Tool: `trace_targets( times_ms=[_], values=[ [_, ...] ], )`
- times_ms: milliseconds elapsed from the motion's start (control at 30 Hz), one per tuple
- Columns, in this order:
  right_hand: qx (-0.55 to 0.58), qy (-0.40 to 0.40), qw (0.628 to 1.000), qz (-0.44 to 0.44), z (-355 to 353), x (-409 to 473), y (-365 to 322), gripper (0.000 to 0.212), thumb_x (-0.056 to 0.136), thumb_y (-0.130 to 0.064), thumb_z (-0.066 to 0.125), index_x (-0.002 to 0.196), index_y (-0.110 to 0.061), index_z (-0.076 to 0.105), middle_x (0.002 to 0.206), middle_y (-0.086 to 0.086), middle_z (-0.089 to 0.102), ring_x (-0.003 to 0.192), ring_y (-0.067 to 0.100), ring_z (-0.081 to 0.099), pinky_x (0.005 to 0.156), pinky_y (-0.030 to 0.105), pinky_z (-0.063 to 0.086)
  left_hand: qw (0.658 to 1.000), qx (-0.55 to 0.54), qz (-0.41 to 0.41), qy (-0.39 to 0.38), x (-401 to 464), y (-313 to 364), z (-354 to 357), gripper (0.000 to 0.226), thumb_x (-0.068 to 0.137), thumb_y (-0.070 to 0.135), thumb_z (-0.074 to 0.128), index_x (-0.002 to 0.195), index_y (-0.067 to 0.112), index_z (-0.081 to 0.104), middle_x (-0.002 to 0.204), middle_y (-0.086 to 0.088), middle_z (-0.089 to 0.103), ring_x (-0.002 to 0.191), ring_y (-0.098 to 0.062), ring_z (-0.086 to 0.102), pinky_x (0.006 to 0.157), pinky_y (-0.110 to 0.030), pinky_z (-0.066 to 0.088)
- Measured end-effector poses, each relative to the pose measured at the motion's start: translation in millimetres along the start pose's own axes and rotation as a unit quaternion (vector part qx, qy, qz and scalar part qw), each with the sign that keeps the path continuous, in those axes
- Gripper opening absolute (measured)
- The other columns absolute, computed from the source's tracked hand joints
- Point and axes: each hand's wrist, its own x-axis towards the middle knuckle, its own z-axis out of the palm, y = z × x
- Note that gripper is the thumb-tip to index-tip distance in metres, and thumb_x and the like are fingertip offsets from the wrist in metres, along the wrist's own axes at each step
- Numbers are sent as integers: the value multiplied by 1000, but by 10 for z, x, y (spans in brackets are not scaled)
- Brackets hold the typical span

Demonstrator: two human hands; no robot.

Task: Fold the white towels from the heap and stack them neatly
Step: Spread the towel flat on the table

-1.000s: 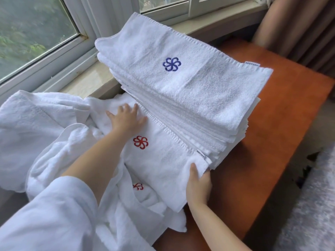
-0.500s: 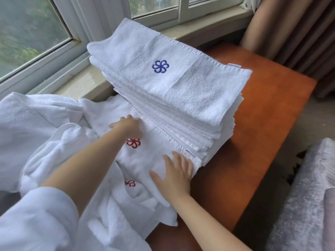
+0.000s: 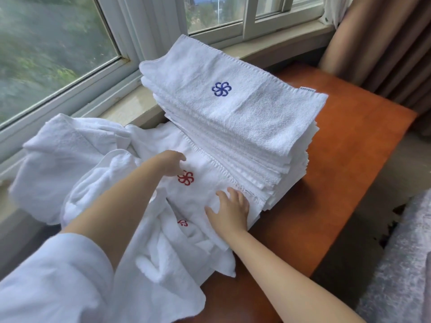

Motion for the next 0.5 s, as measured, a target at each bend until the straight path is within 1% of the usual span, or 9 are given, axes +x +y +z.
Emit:
trace_targets(
  times_ms=[33, 67, 100, 167, 233, 267, 333, 400, 500],
  values=[
    [46, 35, 998, -18, -37, -43, -88, 48, 94, -45, 53, 135, -21, 49, 146, 1, 40, 138, 21, 28, 115, 36, 21, 999, -25, 2, 20, -120, -24, -20, 50, 95, 24, 57, 143, 21, 43, 140, -7, 48, 129, -24, 43, 99, -31, 38],
    [107, 43, 993, -35, -65, -92, -203, 43, 94, -43, 53, 130, -19, 54, 137, -1, 48, 131, 18, 36, 107, 30, 30, 998, -44, 1, 42, -256, -59, -27, 45, 96, 21, 53, 140, 21, 46, 136, -6, 52, 125, -24, 47, 96, -30, 39],
    [171, 23, 984, -51, -75, -148, -346, 43, 94, -45, 53, 128, -19, 56, 132, -3, 52, 127, 17, 41, 101, 27, 34, 996, -61, -4, 68, -406, -103, -30, 40, 96, 17, 50, 136, 21, 50, 132, -6, 55, 121, -23, 50, 93, -30, 41],
    [224, -64, 969, -87, -36, -281, -653, 56, 90, -56, 53, 133, -20, 51, 133, -3, 51, 128, 17, 41, 101, 29, 36, 986, -103, -25, 126, -745, -220, -14, 37, 95, 11, 42, 127, 22, 58, 124, -4, 61, 111, -22, 57, 86, -28, 43],
    [161, -133, 972, -111, 92, -435, -903, 70, 85, -63, 55, 139, -20, 45, 139, 1, 47, 130, 21, 38, 106, 36, 35, 969, -154, -46, 190, -1105, -354, 46, 37, 94, 7, 40, 118, 21, 64, 117, -3, 65, 107, -22, 59, 88, -31, 45],
    [108, -144, 977, -117, 161, -505, -985, 70, 85, -61, 56, 139, -19, 45, 139, 3, 46, 130, 24, 38, 106, 39, 36, 957, -181, -53, 219, -1283, -415, 95, 37, 92, 5, 39, 115, 19, 66, 114, -4, 66, 106, -23, 59, 89, -33, 47],
    [11, -111, 984, -137, 263, -594, -1046, 50, 91, -45, 52, 132, -16, 53, 136, 8, 50, 126, 30, 43, 99, 38, 41, 939, -218, -67, 259, -1607, -537, 220, 39, 88, 2, 39, 111, 17, 67, 109, -4, 68, 105, -24, 58, 89, -36, 47],
    [-32, -66, 989, -131, 276, -655, -1041, 34, 95, -30, 45, 121, -15, 59, 132, 9, 52, 122, 32, 46, 95, 38, 41, 931, -244, -87, 256, -1848, -643, 369, 40, 86, 1, 39, 110, 17, 67, 107, -2, 66, 105, -24, 58, 91, -36, 47],
    [-42, 11, 995, -91, 197, -755, -1016, 27, 98, -24, 42, 118, -13, 57, 127, 8, 55, 120, 30, 48, 96, 38, 34, 939, -273, -98, 182, -2056, -728, 607, 42, 88, 11, 46, 126, 25, 57, 112, 3, 62, 109, -21, 56, 98, -37, 45]
  ],
)
